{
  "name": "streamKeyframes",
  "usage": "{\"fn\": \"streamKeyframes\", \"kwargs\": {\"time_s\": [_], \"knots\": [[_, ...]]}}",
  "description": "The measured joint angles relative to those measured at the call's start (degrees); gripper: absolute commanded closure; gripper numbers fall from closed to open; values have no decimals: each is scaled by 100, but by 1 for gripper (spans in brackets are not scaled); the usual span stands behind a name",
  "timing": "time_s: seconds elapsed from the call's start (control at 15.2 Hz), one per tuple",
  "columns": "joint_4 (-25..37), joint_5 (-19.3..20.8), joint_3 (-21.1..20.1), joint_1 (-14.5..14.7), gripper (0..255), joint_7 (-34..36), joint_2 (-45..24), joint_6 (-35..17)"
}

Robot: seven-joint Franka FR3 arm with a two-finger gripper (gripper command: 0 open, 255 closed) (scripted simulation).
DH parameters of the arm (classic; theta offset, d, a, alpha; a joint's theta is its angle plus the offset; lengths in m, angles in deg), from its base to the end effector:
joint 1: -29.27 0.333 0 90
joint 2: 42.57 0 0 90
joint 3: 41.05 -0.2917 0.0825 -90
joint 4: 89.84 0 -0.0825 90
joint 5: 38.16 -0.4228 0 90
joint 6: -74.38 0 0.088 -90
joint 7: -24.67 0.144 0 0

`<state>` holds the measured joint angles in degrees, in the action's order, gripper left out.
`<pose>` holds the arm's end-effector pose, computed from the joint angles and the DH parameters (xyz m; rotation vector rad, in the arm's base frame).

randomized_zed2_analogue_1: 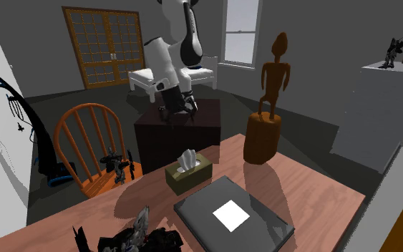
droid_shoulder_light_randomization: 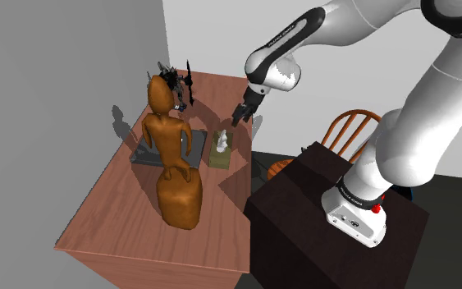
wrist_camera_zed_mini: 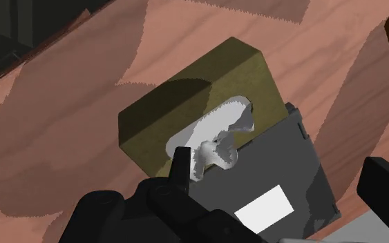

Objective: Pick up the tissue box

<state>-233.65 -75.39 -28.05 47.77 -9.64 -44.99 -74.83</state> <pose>0.4915 0.0448 0.1765 -2.8182 -0.1988 -0.1918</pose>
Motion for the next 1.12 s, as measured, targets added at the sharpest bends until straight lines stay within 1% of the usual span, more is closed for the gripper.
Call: {"fn": "streamKeyframes", "kwargs": {"time_s": [0.07,0.26,0.4,0.53,0.99,1.06,1.12], "knots": [[136,-311,-73,37,0,-234,-255,-64],[545,-1207,-308,-39,0,-1046,-1016,-177],[778,-1679,-507,-96,0,-1446,-1417,-232],[909,-1936,-618,-148,0,-1680,-1655,-275],[1192,-2495,-848,-307,0,-2245,-2251,-472],[1203,-2532,-865,-313,255,-2277,-2283,-490],[1210,-2552,-875,-316,255,-2294,-2299,-500]]}}
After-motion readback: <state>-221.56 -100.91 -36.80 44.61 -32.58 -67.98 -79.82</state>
